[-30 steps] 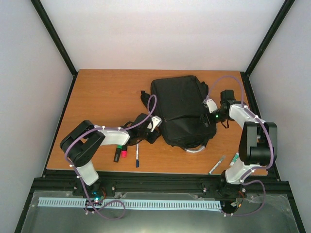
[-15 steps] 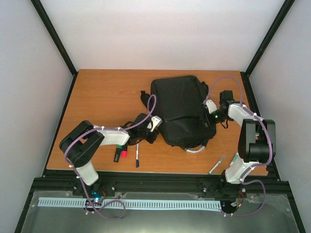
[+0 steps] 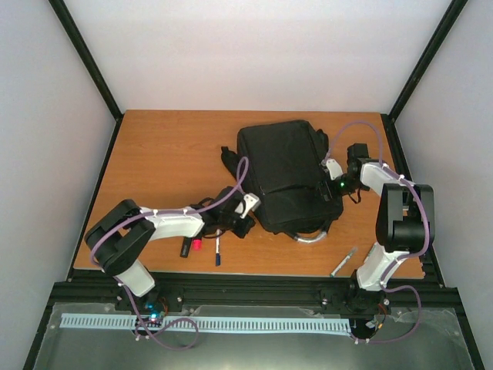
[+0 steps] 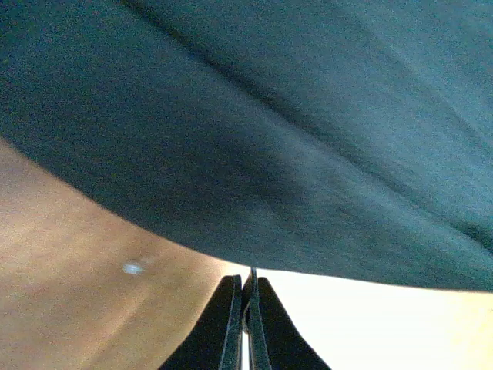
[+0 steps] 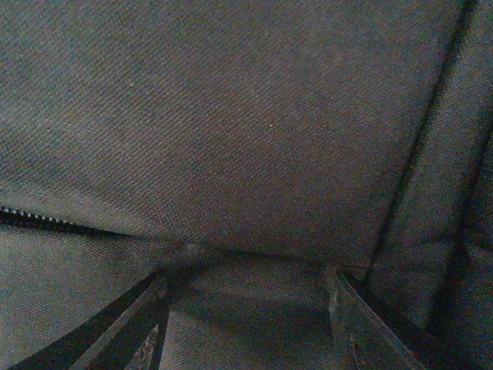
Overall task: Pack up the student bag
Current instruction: Zip the student bag at the center of the board.
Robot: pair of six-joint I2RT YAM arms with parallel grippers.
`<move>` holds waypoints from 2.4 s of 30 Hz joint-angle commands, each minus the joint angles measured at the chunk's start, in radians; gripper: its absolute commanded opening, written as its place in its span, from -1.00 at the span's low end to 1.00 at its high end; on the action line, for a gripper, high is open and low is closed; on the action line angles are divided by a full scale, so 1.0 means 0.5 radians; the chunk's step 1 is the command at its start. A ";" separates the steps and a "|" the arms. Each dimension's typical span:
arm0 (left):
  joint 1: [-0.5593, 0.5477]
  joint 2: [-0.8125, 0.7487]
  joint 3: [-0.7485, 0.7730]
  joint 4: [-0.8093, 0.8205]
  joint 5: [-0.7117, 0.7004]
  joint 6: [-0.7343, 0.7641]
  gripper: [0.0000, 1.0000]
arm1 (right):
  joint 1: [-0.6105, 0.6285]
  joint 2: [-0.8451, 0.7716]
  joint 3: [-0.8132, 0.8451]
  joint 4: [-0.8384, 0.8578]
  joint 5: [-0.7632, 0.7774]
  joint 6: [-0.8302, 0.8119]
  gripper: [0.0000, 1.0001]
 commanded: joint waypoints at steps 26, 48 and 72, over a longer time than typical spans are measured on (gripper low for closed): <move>-0.444 -0.181 0.083 -0.247 -0.019 -0.201 -0.13 | 0.008 -0.243 0.060 -0.146 0.071 -0.005 0.24; 0.404 0.073 0.778 -0.376 -0.253 -1.034 0.43 | 0.006 -0.496 -0.238 -0.021 0.159 0.003 0.33; 0.491 0.470 1.074 -0.420 -0.132 -1.254 -0.94 | 0.016 -0.269 -0.186 -0.065 0.031 0.039 0.38</move>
